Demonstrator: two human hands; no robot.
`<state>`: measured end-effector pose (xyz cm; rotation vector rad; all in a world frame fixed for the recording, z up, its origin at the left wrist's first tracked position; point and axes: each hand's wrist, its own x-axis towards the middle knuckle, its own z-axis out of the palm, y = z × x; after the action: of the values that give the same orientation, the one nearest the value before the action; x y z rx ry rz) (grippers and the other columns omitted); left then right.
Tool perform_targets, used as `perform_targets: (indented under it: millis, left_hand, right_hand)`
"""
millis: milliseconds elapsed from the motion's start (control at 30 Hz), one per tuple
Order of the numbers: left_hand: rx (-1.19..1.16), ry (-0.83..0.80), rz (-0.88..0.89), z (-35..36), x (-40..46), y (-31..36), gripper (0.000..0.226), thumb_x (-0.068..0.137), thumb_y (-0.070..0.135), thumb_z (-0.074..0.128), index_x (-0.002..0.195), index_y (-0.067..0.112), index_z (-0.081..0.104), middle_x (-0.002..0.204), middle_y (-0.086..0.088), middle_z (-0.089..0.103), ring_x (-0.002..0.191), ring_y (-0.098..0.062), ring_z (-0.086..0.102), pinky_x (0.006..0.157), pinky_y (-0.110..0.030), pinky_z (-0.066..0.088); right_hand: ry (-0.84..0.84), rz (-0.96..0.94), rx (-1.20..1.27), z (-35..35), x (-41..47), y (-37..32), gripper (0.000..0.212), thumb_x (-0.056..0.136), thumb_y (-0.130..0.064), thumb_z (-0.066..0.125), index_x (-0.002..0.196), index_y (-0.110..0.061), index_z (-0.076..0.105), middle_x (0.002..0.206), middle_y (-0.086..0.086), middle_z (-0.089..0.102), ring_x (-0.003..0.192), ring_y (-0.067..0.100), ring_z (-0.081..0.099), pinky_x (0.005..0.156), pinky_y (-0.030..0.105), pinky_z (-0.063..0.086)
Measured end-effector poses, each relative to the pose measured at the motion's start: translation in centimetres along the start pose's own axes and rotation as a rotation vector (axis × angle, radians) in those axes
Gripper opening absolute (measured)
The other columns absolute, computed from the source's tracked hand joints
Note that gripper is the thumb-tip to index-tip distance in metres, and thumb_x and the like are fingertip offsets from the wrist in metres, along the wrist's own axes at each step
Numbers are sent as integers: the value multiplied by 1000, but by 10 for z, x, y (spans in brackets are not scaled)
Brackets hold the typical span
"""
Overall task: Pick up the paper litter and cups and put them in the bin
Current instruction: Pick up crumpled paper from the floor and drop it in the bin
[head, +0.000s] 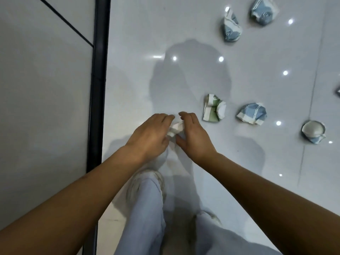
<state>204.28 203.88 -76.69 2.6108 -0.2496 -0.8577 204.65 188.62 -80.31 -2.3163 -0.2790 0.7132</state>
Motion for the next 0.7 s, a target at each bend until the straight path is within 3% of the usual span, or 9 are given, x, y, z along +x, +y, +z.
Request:
perform_targets:
  millis: [200, 367, 567, 700]
  left_hand:
    - [-20, 50, 42, -17, 30, 11, 49, 93, 15, 52, 139, 22, 36, 133, 3, 48, 113, -17, 50, 87, -29, 47]
    - [-49, 106, 88, -20, 43, 19, 34, 95, 14, 47, 129, 19, 44, 114, -1, 56, 97, -18, 53, 76, -31, 48]
    - [-98, 92, 19, -16, 47, 18, 33, 95, 15, 49, 127, 19, 46, 116, -1, 57, 100, -21, 55, 78, -32, 47]
    - [-92, 101, -39, -14, 42, 6, 37, 93, 13, 49, 129, 20, 44, 121, -2, 55, 106, -22, 53, 86, -36, 47]
  right_hand:
    - [6, -25, 77, -32, 30, -4, 76, 85, -9, 68, 147, -6, 24, 141, 13, 39, 122, 24, 50, 94, 20, 37]
    - [-4, -41, 22, -48, 38, 0, 77, 86, -9, 67, 148, -8, 22, 142, 12, 41, 122, 24, 50, 96, 23, 39]
    - [-42, -87, -71, -51, 37, 8, 75, 84, -18, 71, 145, -9, 29, 138, 10, 42, 121, 24, 48, 95, 34, 46]
    - [39, -84, -346, -59, 35, 25, 70, 82, -26, 72, 141, -12, 38, 139, 9, 43, 125, 28, 40, 100, 36, 39]
